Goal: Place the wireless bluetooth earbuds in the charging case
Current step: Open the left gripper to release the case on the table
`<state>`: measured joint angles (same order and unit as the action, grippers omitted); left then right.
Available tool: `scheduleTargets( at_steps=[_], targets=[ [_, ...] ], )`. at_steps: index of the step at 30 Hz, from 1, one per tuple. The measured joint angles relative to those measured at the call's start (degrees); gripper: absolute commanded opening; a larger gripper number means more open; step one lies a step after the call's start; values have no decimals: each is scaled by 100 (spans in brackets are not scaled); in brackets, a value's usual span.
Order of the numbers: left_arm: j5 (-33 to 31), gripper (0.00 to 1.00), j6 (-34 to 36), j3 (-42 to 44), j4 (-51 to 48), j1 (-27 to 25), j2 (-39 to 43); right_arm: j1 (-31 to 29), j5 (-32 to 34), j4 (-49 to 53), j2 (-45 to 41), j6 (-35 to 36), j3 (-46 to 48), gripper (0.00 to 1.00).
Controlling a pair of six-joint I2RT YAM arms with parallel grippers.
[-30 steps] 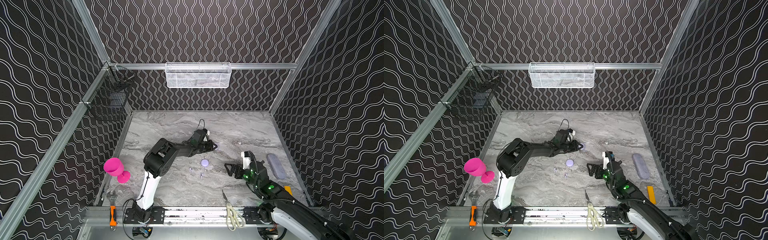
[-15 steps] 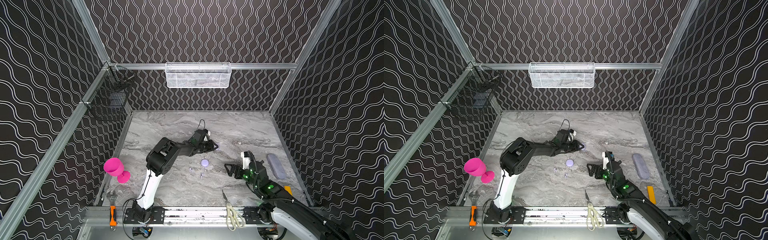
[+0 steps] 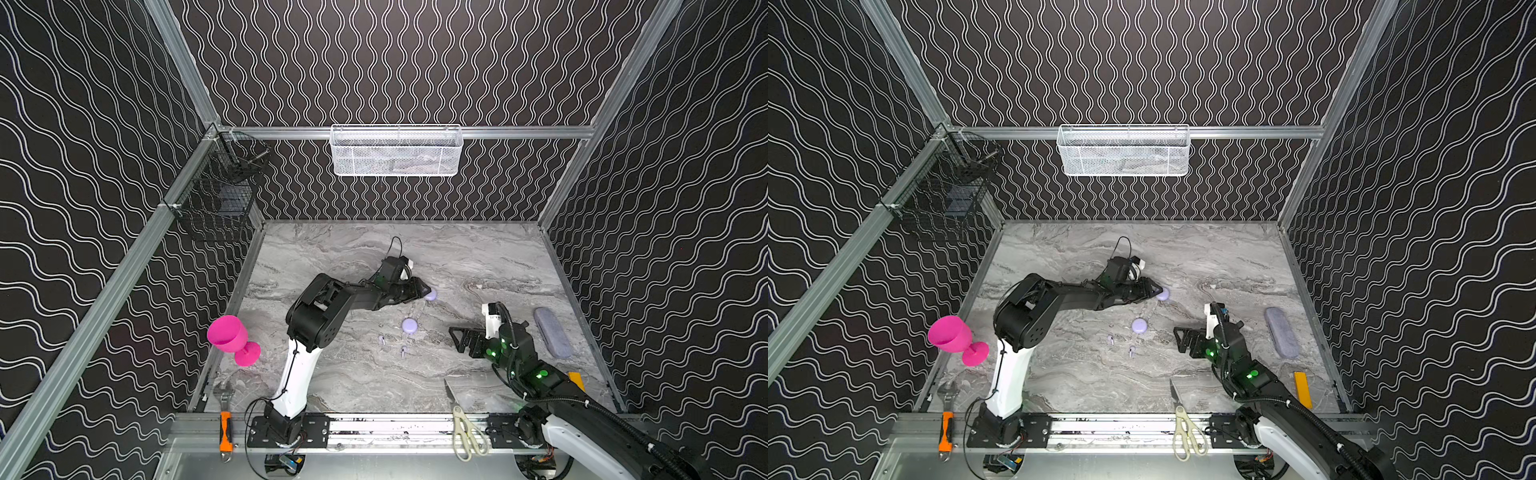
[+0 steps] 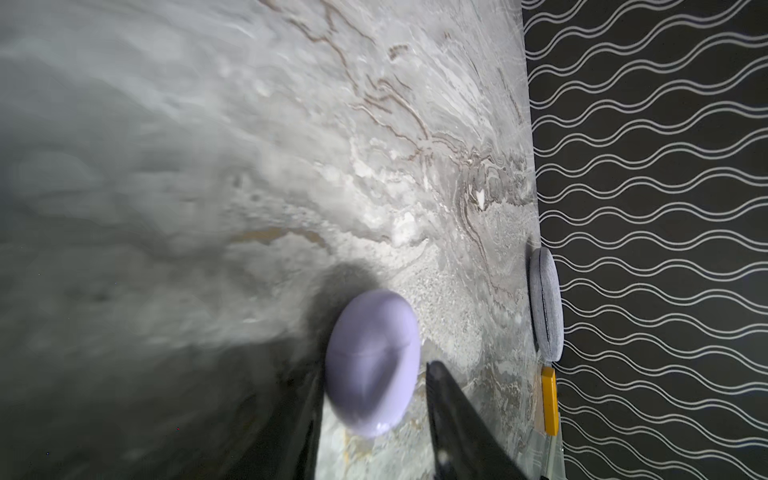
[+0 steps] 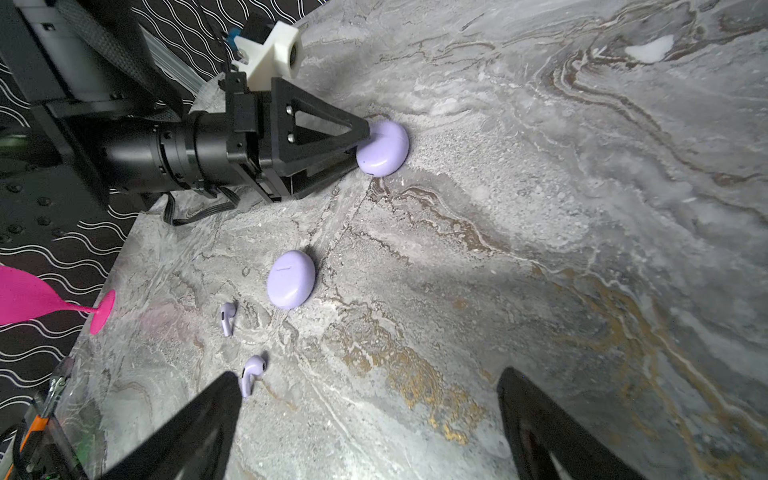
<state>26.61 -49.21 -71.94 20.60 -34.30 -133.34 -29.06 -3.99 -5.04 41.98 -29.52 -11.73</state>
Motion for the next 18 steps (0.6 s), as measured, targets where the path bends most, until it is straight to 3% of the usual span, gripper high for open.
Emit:
scheduleTargets(
  at_steps=[7,18],
  targets=[
    [-2,44,90,455,-24,247,374,2,2,-7,-96,-2,46,99],
    [-155,44,745,1349,-273,468,1729,13,175,-2,-195,-109,83,100]
  ],
)
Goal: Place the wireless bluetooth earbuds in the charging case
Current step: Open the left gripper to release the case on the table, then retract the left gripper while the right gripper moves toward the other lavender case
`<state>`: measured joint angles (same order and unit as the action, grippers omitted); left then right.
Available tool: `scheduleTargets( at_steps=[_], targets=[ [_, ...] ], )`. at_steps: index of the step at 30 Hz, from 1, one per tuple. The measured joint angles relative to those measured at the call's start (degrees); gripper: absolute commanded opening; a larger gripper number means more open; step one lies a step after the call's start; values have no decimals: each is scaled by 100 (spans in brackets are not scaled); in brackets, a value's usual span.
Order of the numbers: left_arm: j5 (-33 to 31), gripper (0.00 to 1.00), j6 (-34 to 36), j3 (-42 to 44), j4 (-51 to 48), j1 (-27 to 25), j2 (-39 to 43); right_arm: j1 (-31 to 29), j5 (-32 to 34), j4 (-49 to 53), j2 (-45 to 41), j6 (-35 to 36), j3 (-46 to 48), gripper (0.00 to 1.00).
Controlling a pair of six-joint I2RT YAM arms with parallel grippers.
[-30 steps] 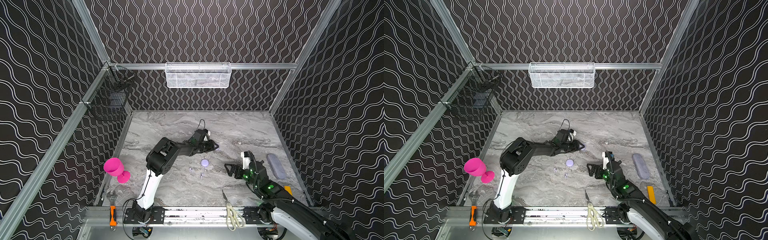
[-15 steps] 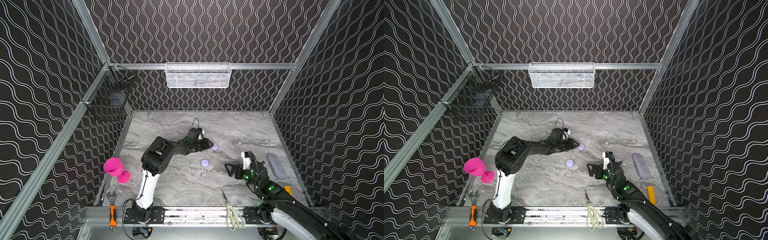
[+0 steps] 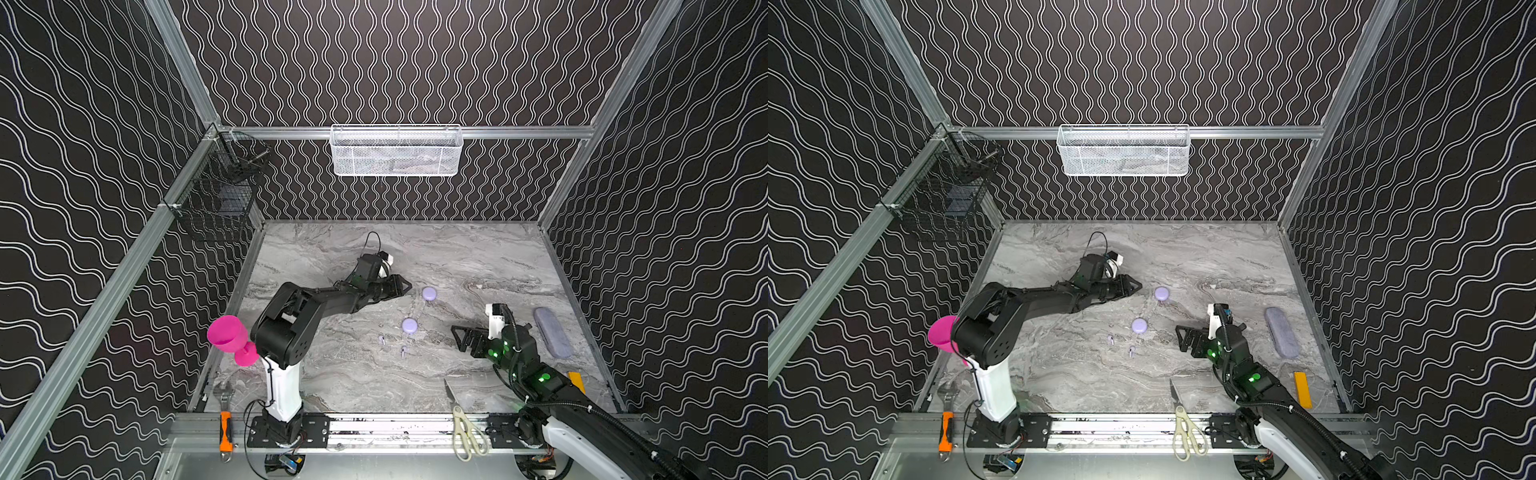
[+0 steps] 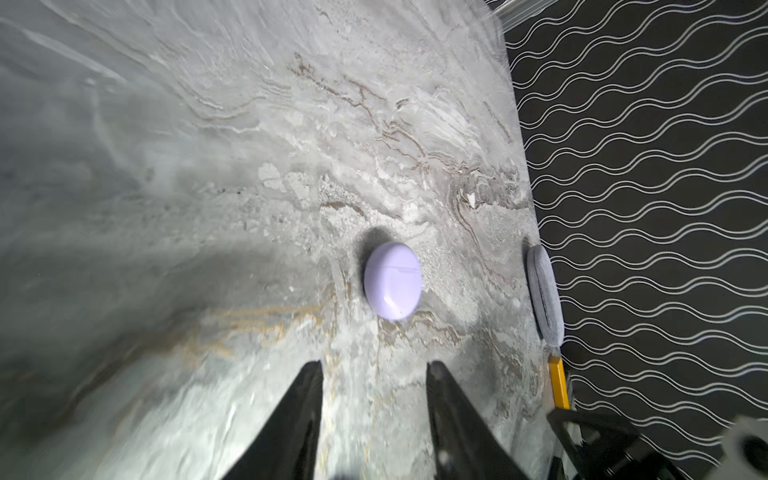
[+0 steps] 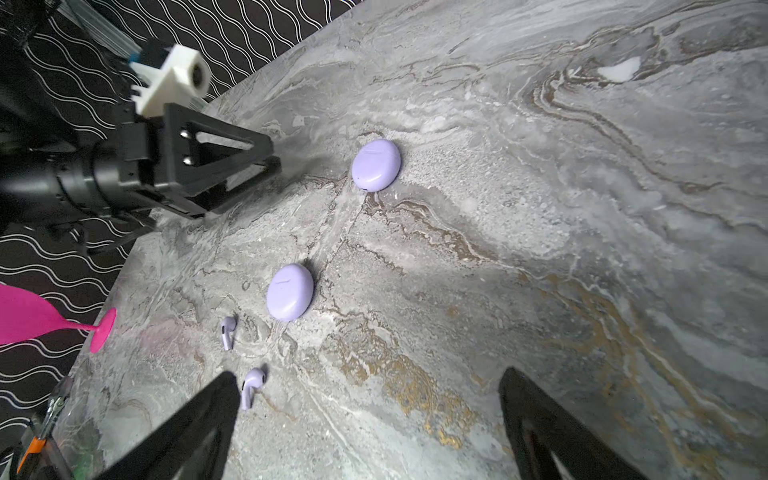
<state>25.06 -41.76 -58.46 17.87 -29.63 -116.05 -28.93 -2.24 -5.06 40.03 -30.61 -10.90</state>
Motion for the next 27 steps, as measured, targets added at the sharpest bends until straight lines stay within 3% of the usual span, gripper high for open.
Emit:
scheduleTargets(
  at_steps=[6,15,27],
  targets=[
    [-219,44,334,538,-188,4,911,0,-2,2,249,2,-33,99],
    [-538,44,885,1185,-498,4,2133,-22,-2,144,1104,-138,-498,90],
    [-938,44,1069,2835,-313,-33,3788,-310,269,868,1805,-170,-1368,85]
  ],
)
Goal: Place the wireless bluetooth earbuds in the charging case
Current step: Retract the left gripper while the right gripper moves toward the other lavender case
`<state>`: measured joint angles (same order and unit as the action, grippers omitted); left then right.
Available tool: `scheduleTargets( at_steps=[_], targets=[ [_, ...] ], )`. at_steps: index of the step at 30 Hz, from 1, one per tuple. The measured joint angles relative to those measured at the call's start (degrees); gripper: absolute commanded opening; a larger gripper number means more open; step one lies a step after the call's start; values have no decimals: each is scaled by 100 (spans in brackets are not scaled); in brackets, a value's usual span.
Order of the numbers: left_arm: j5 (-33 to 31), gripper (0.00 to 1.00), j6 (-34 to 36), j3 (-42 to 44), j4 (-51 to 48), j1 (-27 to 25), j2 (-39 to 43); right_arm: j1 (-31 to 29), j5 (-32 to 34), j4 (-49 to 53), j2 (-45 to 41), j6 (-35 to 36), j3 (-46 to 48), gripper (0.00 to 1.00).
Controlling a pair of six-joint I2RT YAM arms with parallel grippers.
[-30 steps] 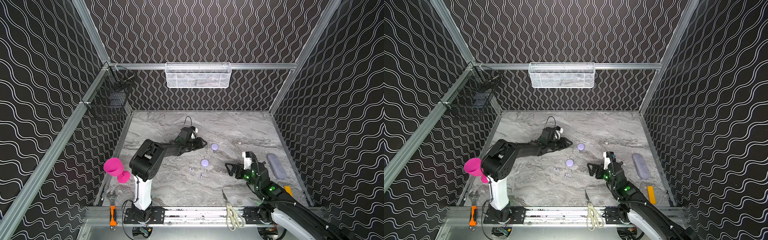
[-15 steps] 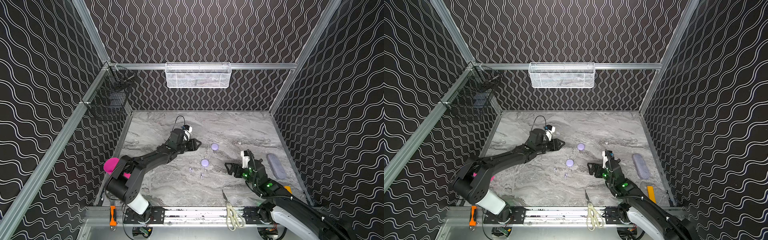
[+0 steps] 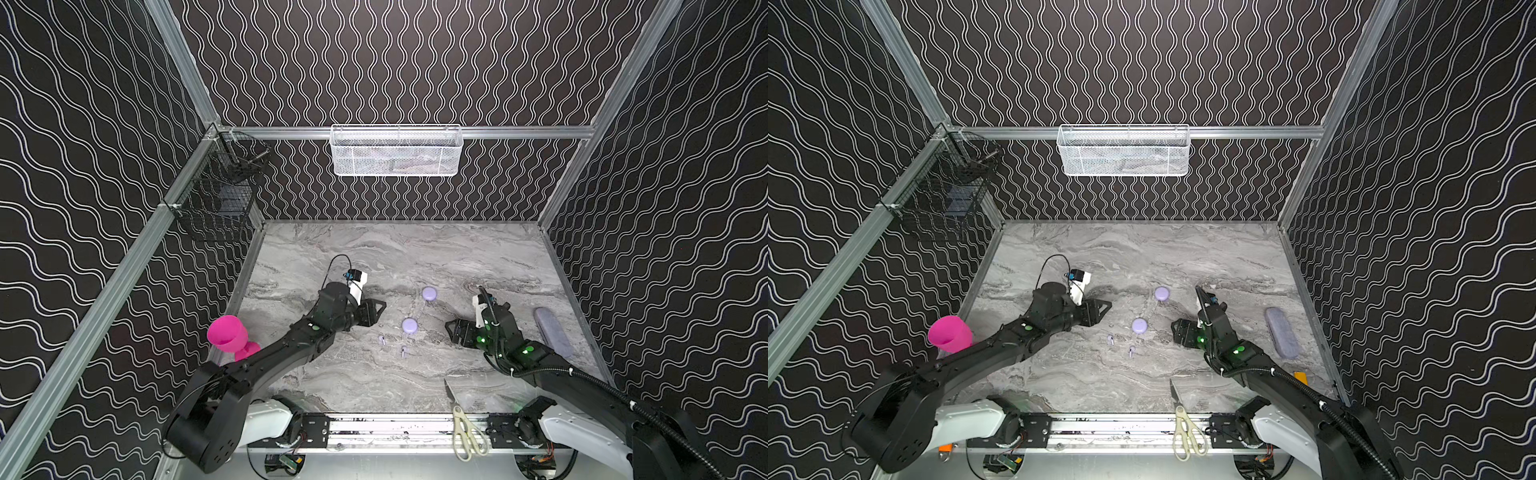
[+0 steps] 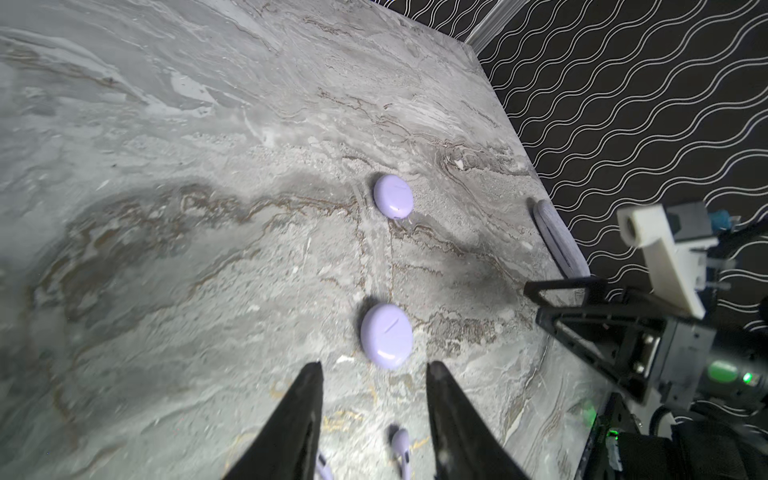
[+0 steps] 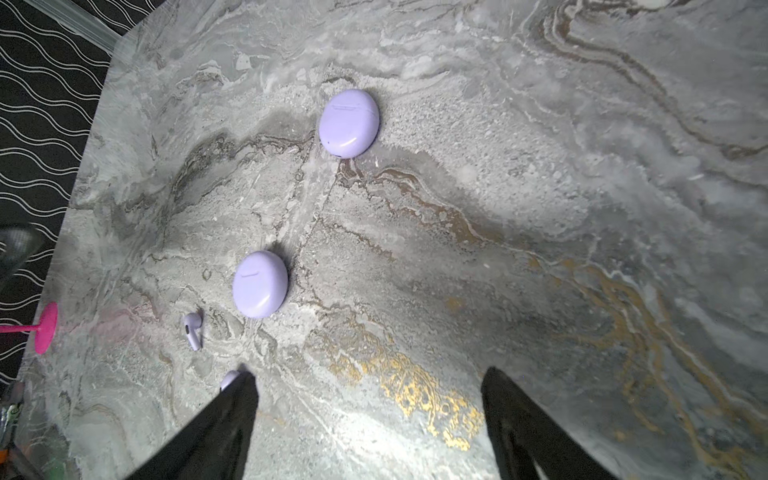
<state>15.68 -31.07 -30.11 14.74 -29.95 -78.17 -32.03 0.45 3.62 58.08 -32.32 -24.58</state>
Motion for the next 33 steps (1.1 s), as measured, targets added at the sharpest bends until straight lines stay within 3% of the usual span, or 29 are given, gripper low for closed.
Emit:
scheduleTargets(
  at_steps=[16,33],
  targets=[
    [50,45,459,1615,608,-44,1486,-1307,898,1217,1843,0,-1681,85],
    [754,45,1145,1770,826,-142,1552,-1519,1054,1788,3683,254,-3305,83]
  ],
)
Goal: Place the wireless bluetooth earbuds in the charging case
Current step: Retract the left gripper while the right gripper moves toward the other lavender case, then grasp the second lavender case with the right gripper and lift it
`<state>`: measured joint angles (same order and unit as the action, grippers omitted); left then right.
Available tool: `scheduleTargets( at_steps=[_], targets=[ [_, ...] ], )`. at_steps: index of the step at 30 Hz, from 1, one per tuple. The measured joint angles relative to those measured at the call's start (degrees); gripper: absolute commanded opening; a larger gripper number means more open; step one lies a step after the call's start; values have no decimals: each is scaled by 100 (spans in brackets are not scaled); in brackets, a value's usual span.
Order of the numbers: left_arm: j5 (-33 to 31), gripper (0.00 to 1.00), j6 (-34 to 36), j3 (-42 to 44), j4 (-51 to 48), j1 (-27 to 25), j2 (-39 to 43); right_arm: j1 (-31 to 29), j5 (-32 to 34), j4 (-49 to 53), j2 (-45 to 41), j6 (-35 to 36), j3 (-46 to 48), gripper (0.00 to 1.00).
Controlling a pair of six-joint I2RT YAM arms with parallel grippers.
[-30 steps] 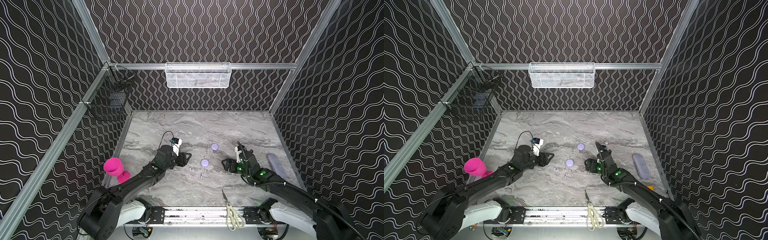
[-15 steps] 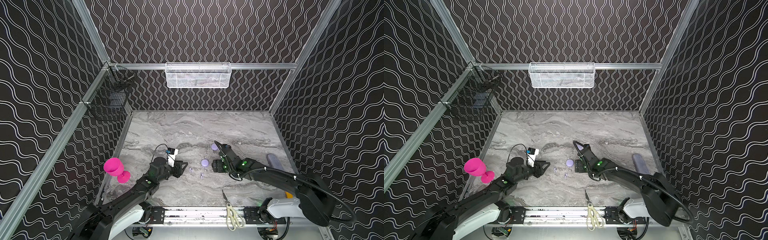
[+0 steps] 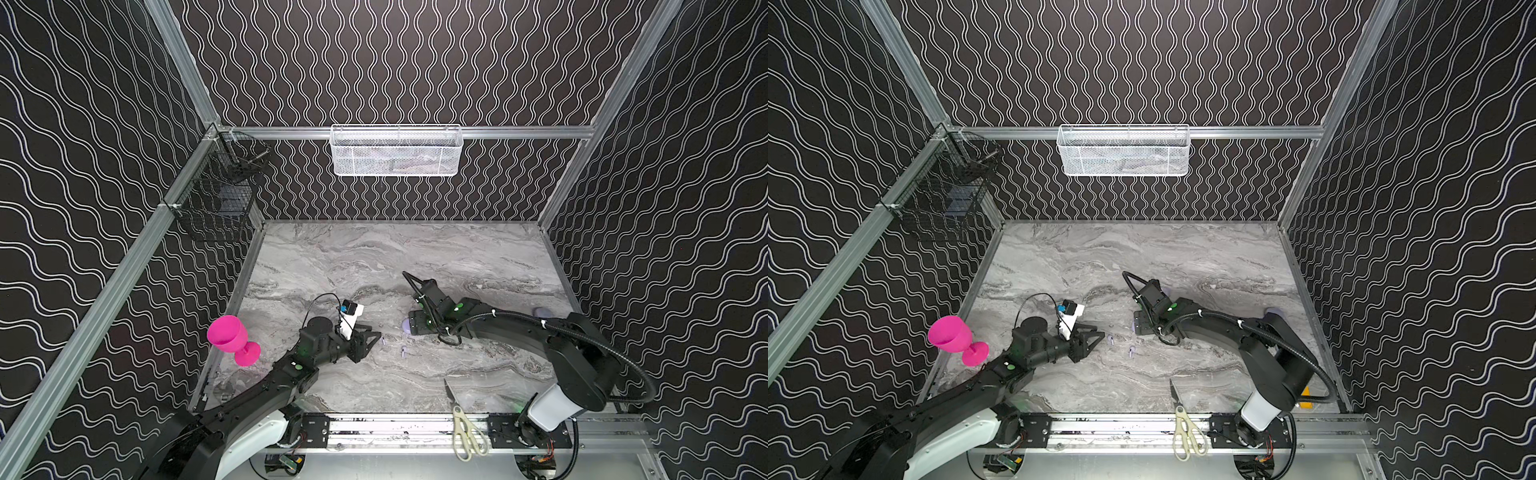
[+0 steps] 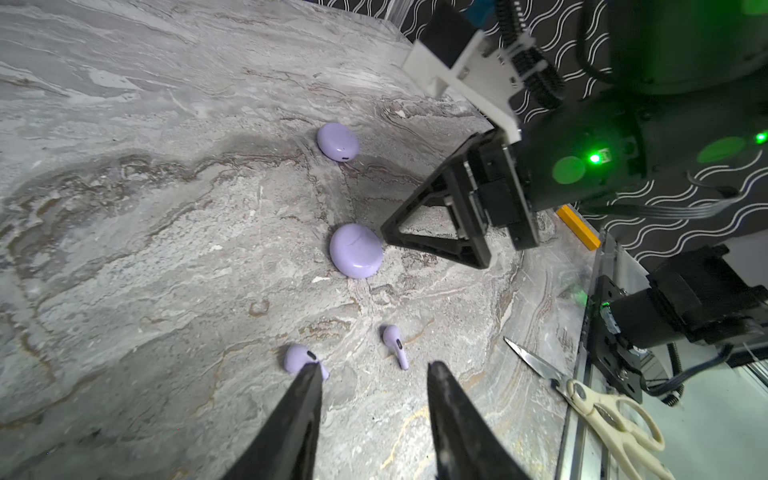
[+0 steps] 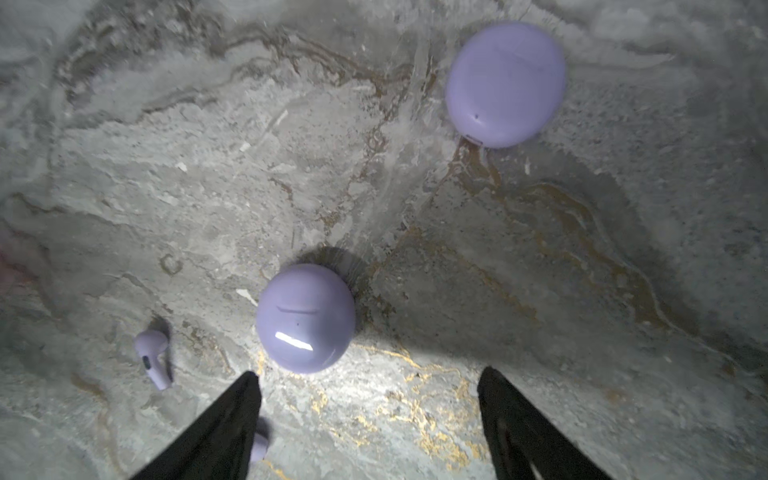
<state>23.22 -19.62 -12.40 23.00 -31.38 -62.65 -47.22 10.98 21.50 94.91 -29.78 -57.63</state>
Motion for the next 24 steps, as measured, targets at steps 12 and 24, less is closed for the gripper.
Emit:
scheduleTargets(
  at_steps=[12,24],
  targets=[
    [20,45,28,0,0,0,133,-190,-61,79,800,289,-645,80],
    [11,45,28,0,-2,0,136,-262,-59,358,1294,614,-1088,70]
  ],
)
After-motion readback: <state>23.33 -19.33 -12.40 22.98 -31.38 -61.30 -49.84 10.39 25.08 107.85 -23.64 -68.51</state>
